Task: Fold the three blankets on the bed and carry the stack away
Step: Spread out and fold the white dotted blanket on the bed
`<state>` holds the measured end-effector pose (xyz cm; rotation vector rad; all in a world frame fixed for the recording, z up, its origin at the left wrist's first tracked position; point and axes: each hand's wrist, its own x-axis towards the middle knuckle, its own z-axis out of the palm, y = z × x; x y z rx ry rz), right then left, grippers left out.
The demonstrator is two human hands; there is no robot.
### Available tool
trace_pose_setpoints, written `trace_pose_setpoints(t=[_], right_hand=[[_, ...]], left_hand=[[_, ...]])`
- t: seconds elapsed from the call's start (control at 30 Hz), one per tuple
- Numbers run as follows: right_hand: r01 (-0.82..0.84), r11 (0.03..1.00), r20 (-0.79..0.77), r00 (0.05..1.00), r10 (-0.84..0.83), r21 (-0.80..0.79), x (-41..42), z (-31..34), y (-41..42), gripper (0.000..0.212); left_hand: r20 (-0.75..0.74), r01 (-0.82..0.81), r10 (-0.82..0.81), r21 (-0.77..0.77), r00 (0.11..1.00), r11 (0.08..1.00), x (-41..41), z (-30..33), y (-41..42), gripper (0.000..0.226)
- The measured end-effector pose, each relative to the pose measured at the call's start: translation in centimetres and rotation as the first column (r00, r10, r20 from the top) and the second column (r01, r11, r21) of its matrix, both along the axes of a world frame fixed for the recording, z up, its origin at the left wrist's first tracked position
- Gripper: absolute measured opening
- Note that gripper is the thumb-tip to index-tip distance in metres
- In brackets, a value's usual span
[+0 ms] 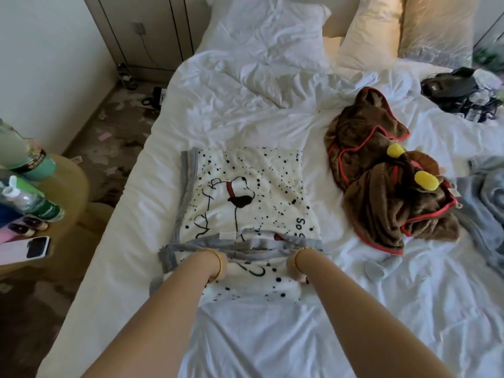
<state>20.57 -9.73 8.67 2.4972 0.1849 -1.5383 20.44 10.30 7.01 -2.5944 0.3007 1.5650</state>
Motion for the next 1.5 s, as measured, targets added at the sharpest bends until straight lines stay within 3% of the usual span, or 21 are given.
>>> trace_pose_setpoints(t=[0.07, 0.17, 0.2, 0.37, 0.47, 0.57, 0.67, 0.77, 0.83, 0.9, 0.97, 1.1, 1.3, 1.5], right_hand=[[0.035, 0.999, 0.071, 0.997, -0.037, 0.034, 2.5, 1.6, -0.2, 0.06], [0.03, 0.997, 0.155, 0.987, -0.041, 0.074, 6.0, 3.0, -0.4, 0.018], [0.044, 0.996, 0.205, 0.977, -0.06, 0.084, 7.2, 3.1, -0.5, 0.014], [0.139, 0.975, 0.371, 0.907, -0.196, 0.176, 13.1, 3.4, -1.1, 0.024], [0.101, 0.983, 0.455, 0.876, -0.16, 0.152, 17.0, 3.0, -1.9, 0.032], [-0.053, 0.996, 0.561, 0.827, 0.002, 0.075, 21.3, 2.6, -2.4, 0.041], [-0.108, 0.986, 0.727, 0.686, -0.016, 0.124, 26.3, 1.8, -2.6, 0.044], [-0.095, 0.957, 0.888, 0.408, -0.213, 0.273, 29.9, -0.3, -2.1, 0.057], [-0.067, 0.937, 0.895, 0.326, -0.303, 0.342, 29.7, -2.8, -1.2, 0.07], [-0.041, 0.921, 0.855, 0.389, -0.342, 0.387, 27.4, -6.3, -0.1, 0.07], [-0.005, 0.909, 0.78, 0.515, -0.355, 0.416, 24.4, -9.9, 0.9, 0.068], [-0.018, 0.905, 0.7, 0.64, -0.316, 0.425, 23.0, -14.7, 2.4, 0.056], [-0.058, 0.94, 0.68, 0.705, -0.2, 0.336, 24.8, -19.6, 1.5, 0.058], [0.157, 0.928, 0.735, 0.571, -0.365, 0.339, 24.7, -22.6, -3.4, 0.057]], left_hand=[[0.074, 0.002, 0.0, -0.021, 0.997, 1.0, 2.4, 2.0, -0.2, 0.028], [0.173, -0.005, 0.01, -0.026, 0.985, 1.0, 5.6, 3.8, -0.1, 0.033], [0.191, -0.024, 0.03, -0.034, 0.981, 0.999, 6.8, 4.2, 0.0, 0.034], [0.261, -0.22, 0.266, -0.194, 0.928, 0.956, 13.7, 5.1, 0.1, 0.02], [0.347, -0.121, 0.177, -0.179, 0.921, 0.976, 17.8, 4.6, 0.3, 0.037], [0.506, -0.001, 0.052, -0.1, 0.861, 0.995, 21.7, 4.0, 0.4, 0.017], [0.73, 0.068, 0.023, -0.094, 0.683, 0.993, 26.6, 3.6, 0.4, 0.02], [0.876, -0.076, 0.123, -0.099, 0.467, 0.992, 30.6, 1.7, 0.4, 0.036], [0.874, -0.163, 0.247, -0.195, 0.419, 0.967, 30.9, -0.8, -0.1, 0.056], [0.833, -0.073, 0.209, -0.2, 0.513, 0.977, 28.9, -4.4, -1.5, 0.065], [0.748, -0.039, 0.199, -0.227, 0.634, 0.973, 26.0, -8.0, -3.1, 0.063], [0.598, -0.199, 0.323, -0.265, 0.734, 0.944, 23.8, -13.4, -4.6, 0.054], [0.661, -0.225, 0.305, -0.206, 0.685, 0.952, 24.6, -18.8, -2.6, 0.057], [0.753, -0.246, 0.362, -0.269, 0.549, 0.931, 25.0, -20.9, 0.3, 0.054]])
